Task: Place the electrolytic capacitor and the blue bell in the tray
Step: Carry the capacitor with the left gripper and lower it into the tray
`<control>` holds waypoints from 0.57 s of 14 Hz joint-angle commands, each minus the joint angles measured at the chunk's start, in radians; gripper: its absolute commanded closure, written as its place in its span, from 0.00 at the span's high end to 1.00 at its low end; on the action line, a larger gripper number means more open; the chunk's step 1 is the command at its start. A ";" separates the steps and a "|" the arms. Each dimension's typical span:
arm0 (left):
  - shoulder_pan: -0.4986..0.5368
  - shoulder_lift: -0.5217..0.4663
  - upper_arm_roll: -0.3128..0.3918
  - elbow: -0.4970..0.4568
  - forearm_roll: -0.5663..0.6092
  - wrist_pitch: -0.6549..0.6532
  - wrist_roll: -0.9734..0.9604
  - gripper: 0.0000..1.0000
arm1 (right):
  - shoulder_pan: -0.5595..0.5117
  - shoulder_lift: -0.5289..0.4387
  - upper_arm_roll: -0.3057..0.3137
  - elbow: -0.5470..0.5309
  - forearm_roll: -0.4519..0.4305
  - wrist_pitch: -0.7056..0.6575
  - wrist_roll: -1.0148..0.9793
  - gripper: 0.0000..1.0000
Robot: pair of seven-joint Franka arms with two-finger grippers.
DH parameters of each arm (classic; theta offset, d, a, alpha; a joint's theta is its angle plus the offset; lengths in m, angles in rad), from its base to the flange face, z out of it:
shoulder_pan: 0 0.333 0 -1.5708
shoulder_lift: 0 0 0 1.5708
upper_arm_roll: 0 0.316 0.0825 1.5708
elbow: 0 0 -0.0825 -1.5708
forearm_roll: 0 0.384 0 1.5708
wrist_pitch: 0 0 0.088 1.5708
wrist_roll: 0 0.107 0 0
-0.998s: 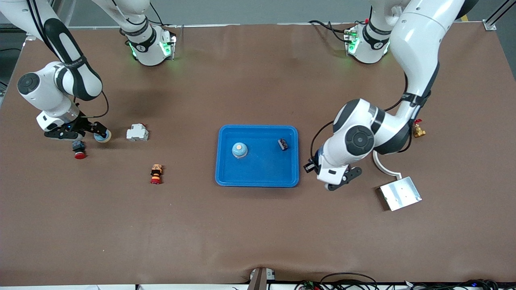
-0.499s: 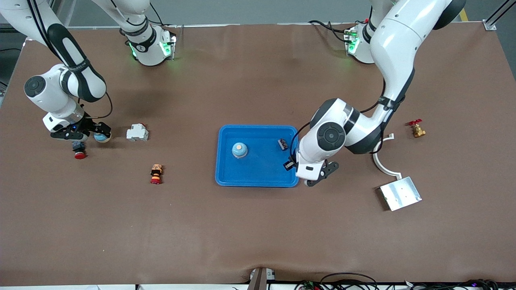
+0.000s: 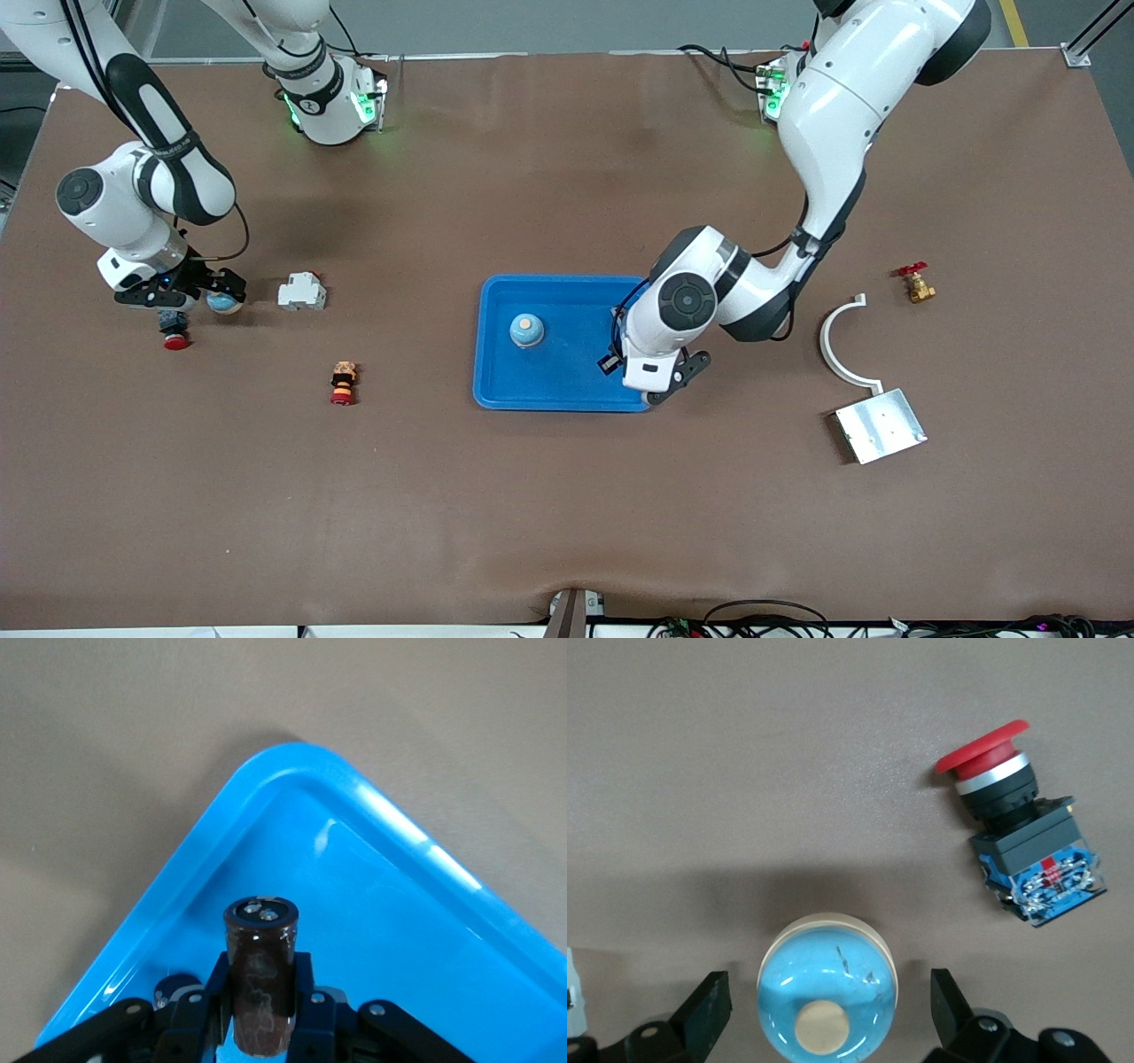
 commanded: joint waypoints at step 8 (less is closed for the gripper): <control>-0.084 0.085 0.070 0.063 0.020 0.001 -0.034 0.00 | -0.012 -0.002 0.018 -0.009 0.018 0.008 -0.008 0.80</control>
